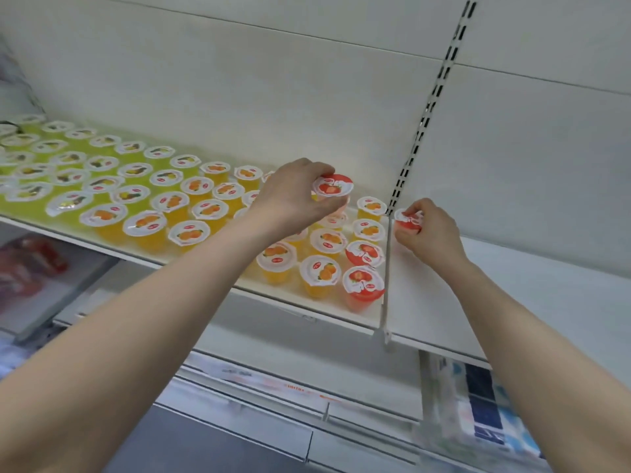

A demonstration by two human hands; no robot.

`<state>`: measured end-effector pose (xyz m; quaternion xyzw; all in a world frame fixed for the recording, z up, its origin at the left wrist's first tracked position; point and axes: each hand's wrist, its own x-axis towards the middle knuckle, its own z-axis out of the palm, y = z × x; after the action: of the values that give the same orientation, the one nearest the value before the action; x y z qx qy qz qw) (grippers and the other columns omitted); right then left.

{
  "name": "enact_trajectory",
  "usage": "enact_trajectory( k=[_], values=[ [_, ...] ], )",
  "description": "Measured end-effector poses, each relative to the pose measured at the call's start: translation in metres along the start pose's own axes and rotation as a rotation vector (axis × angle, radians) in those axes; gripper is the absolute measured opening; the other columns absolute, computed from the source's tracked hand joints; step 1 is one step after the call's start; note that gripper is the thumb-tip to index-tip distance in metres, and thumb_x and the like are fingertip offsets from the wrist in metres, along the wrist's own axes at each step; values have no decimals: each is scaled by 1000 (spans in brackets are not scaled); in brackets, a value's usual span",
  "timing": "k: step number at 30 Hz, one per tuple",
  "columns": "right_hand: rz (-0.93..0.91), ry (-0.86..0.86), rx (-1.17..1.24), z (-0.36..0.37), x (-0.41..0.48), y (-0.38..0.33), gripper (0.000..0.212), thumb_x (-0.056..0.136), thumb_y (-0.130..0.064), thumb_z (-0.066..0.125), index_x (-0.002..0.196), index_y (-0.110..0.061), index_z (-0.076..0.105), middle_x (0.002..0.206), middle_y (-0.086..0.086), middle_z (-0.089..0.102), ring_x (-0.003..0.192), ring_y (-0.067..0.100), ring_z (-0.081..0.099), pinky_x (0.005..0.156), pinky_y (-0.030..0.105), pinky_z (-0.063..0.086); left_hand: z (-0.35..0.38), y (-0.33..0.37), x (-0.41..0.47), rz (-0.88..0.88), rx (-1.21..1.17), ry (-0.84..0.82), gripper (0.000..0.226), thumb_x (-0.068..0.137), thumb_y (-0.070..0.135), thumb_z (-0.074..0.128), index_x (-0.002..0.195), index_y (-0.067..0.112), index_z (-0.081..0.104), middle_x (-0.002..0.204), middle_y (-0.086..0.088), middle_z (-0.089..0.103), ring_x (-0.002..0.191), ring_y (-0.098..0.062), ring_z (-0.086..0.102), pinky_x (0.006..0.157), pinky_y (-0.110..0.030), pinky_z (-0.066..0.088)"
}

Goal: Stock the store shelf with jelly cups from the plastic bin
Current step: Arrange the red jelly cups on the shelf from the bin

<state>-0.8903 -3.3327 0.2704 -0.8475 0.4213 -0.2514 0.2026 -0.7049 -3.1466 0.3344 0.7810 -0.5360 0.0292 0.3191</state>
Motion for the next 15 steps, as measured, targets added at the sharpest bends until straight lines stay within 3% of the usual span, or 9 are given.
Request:
enact_trajectory(
  k=[9,15],
  values=[
    [-22,21,16,11,20,16,33,85,-28,67,115,-17,55,110,10,58,101,28,56,75,28,36,3,11,7,-1,3,-14,56,86,49,63,134,23,55,123,1,59,112,-16,55,93,-30,43],
    [-173,-59,-102,0,16,30,39,87,-32,67,123,-19,55,114,10,55,103,27,56,81,27,36,17,33,13,56,-70,-65,55,83,42,66,133,24,56,123,5,59,113,-13,55,96,-29,43]
  ],
)
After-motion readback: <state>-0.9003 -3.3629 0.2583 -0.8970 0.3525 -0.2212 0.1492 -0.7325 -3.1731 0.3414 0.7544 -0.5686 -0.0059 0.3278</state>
